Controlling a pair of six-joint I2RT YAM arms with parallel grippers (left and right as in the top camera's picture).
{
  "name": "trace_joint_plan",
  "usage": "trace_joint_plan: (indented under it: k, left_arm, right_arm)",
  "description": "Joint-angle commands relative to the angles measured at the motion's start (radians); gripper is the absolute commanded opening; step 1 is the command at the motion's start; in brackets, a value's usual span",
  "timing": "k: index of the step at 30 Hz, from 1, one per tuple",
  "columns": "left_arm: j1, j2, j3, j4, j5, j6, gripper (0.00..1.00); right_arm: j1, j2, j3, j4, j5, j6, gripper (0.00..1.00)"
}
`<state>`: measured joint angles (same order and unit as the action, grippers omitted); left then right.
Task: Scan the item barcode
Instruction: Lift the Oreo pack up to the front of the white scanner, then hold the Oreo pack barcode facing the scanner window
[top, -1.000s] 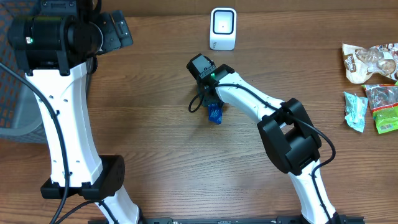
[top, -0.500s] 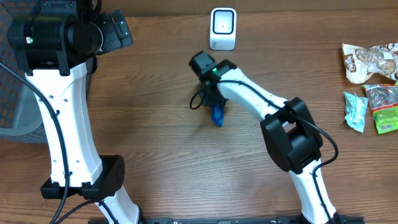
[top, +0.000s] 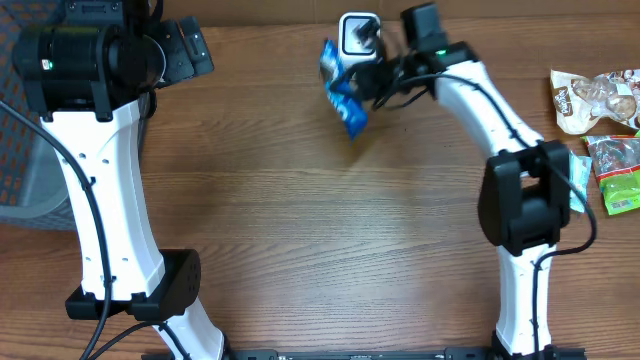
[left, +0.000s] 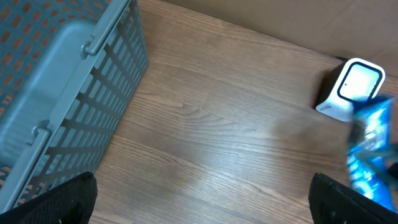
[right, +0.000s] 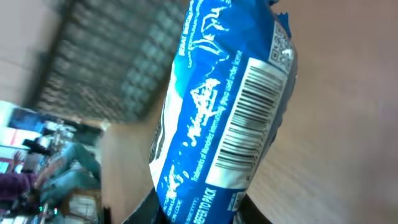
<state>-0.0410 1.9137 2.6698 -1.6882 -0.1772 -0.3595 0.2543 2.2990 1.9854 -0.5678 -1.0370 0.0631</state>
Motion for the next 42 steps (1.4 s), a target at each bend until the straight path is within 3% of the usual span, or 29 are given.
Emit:
trace_joint_plan:
  k: [1, 8, 12, 16, 35, 42]
  left_arm:
    - [0.002, -0.004, 0.0, -0.001, -0.013, 0.008, 1.0]
    - [0.002, -0.004, 0.0, -0.001, -0.013, 0.008, 1.0]
    - [0.002, -0.004, 0.0, -0.001, -0.013, 0.008, 1.0]
    - [0.002, -0.004, 0.0, -0.001, -0.013, 0.008, 1.0]
    - [0.002, -0.004, 0.0, -0.001, -0.013, 0.008, 1.0]
    - [0.002, -0.004, 0.0, -0.001, -0.013, 0.008, 1.0]
  right_arm:
    - [-0.01, 0.003, 0.025, 0.179, -0.216, 0.181, 0.04]
    - [-0.02, 0.131, 0.025, 0.729, -0.212, 0.621, 0.04]
    - [-0.034, 0.223, 0.025, 0.894, -0.17, 0.818, 0.04]
    - [-0.056, 0.275, 0.025, 0.927, -0.15, 0.885, 0.04]
    - [-0.097, 0.296, 0.025, 0.961, -0.129, 0.919, 0.04]
    - [-0.092, 0.296, 0.025, 1.197, -0.118, 1.242, 0.04]
